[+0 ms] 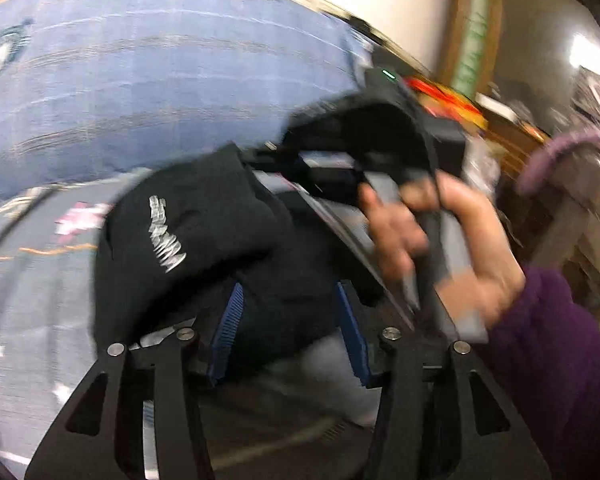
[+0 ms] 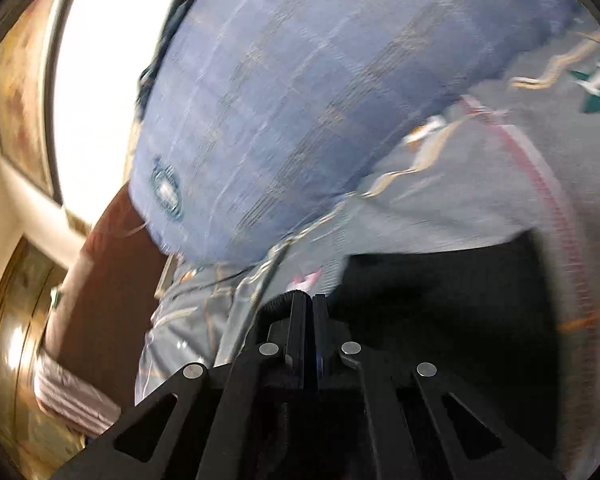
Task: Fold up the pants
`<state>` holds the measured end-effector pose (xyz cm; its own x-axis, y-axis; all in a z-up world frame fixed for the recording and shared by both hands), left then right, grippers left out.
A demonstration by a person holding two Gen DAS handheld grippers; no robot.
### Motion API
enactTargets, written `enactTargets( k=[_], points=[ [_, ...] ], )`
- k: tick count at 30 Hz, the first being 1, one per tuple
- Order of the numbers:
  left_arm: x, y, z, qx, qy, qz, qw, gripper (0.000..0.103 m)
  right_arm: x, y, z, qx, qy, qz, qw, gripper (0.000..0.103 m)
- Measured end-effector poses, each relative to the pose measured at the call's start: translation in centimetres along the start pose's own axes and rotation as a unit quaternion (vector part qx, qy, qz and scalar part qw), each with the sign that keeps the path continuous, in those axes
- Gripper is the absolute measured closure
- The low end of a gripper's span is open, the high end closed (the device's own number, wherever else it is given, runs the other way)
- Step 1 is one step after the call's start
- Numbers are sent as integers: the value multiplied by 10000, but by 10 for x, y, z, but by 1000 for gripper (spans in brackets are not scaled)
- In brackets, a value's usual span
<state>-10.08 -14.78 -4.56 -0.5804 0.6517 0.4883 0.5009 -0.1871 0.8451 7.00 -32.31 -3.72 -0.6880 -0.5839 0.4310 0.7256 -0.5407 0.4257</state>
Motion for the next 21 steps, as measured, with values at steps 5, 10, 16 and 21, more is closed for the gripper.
enactTargets(
  k=[5, 10, 16, 21],
  points=[
    [6, -13, -31, -385, -764, 431, 9954, 56, 30, 14, -28, -62, -259, -305, 9992, 103],
    [43, -4, -27, -740, -744, 268, 9941, 53, 65, 27, -46, -190, -323, -649, 9972, 97],
    [72, 33, 56, 229, 498, -190, 9983, 38, 49, 4, -21, -138, 270, 313, 9990, 22],
    [60, 27, 111, 923, 1156, 386, 9882, 38, 29, -21, -8, -39, 195, 878, 9959, 22]
  ],
)
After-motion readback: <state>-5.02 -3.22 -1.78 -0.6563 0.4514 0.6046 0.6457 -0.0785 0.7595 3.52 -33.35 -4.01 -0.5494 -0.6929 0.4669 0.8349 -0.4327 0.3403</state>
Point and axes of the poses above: each gripper's, at about its wrist camera, not at the fingertips, and x roughly against the way its jaws point, z to its left, y to its top, the point moved 3 cm from there along -x, roughly the way its jaws point, and after that the axes turned 5 degrees about -z, right-handed, at the moved point
